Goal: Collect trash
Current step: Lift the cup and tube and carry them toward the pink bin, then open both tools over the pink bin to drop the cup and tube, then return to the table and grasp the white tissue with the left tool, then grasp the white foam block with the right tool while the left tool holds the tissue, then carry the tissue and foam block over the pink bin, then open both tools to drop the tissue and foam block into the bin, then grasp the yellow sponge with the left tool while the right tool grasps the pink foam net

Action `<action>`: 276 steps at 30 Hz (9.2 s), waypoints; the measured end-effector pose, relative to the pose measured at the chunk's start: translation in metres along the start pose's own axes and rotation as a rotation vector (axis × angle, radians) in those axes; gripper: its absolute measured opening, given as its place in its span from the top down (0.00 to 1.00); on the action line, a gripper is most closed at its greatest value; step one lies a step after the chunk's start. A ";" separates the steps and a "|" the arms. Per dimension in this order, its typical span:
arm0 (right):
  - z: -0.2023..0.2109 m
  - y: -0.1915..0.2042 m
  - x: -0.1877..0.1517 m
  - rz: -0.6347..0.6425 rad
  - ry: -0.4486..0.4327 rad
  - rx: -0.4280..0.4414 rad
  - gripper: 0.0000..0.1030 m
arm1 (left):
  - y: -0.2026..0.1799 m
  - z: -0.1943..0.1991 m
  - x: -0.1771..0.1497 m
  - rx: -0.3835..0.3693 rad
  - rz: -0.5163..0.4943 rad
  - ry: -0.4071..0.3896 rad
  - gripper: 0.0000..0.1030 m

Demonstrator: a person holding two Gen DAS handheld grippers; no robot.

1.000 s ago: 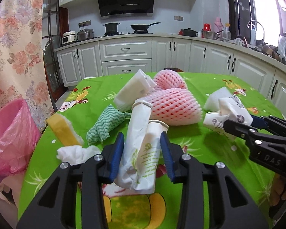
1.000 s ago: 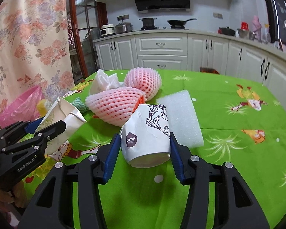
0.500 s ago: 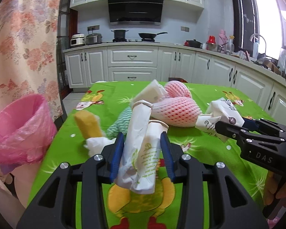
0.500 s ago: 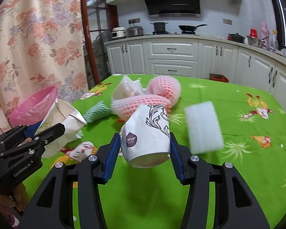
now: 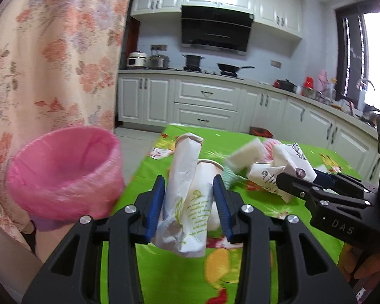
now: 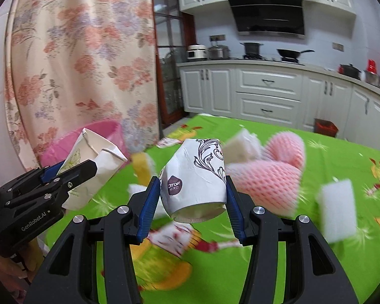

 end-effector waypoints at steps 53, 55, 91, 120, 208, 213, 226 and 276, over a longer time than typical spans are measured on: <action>-0.099 0.109 0.076 0.056 0.042 0.293 0.42 | 0.170 0.016 0.048 0.338 0.210 -0.064 0.14; -0.092 0.094 0.067 0.040 0.051 0.265 0.42 | 0.156 0.013 0.042 0.315 0.207 -0.040 0.13; 0.005 -0.169 -0.032 -0.159 0.102 -0.338 0.32 | -0.037 -0.109 -0.020 0.137 -0.007 0.235 0.11; -0.013 -0.184 -0.047 -0.187 0.193 -0.388 0.53 | -0.048 -0.118 -0.025 0.069 -0.065 0.276 0.76; -0.115 0.177 0.078 0.254 -0.006 0.291 0.53 | 0.192 0.007 0.068 0.416 0.049 -0.135 0.78; -0.126 0.187 0.088 0.249 -0.013 0.312 0.53 | 0.209 0.001 0.068 0.435 0.072 -0.121 0.77; -0.155 0.201 0.083 0.247 0.041 0.352 0.46 | 0.229 -0.025 0.059 0.402 0.111 -0.049 0.69; -0.016 -0.072 -0.003 -0.035 0.040 -0.174 0.31 | -0.024 -0.056 0.016 0.133 -0.050 0.015 0.05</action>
Point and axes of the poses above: each gripper's, at about its wrist camera, not at the fingertips, and z roughly against the way its jaws point, y to its left, x to its top, the point moved 1 cm from there along -z, roughly the way its jaws point, and after that the axes turned 2 degrees about -x, right-handed, at the moved point
